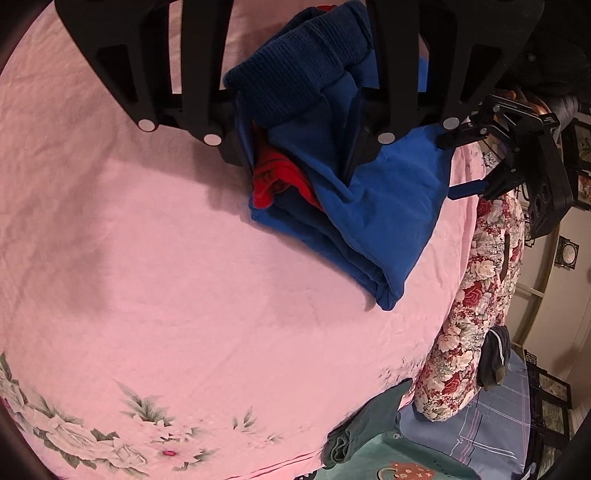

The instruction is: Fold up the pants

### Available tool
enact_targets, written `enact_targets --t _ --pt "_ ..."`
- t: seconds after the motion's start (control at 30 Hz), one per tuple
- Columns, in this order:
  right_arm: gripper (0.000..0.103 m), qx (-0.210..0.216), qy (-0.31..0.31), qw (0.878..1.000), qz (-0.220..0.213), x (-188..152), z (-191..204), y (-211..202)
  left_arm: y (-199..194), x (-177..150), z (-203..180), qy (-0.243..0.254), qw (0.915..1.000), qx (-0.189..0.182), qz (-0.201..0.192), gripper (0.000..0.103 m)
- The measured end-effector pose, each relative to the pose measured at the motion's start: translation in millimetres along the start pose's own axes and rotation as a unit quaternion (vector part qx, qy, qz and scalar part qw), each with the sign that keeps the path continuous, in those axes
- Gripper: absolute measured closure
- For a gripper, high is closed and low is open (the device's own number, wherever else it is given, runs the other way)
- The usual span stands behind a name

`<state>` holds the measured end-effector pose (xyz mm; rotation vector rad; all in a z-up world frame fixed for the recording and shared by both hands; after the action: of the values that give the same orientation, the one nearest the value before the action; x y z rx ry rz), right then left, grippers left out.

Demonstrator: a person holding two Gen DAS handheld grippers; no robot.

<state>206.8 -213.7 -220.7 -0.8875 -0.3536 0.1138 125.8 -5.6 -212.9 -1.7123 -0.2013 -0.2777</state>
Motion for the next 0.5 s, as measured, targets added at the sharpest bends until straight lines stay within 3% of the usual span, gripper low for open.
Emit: enact_targets --t 0.23,0.5 --pt "0.061 -0.010 0.004 1.000 -0.004 -0.8 1.0 1.0 -6.6 -9.2 3.9 0.007 1.0000 0.005 0.002 0.005" --pt "0.061 -0.005 0.020 1.000 -0.011 -2.7 -1.7 2.4 1.9 -23.1 16.9 -0.029 0.9985 -0.034 0.031 0.005"
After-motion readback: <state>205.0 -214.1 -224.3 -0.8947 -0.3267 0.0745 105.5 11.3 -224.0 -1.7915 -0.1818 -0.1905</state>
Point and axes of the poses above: each gripper's, at about its wrist camera, not at the fingertips, and y roughly the way its jaws point, z to its left, x to its top, the point moved 4 cm from there along y, roughly the way its jaws point, and after that the axes turned 3 degrees about x, right-handed, at the moved point
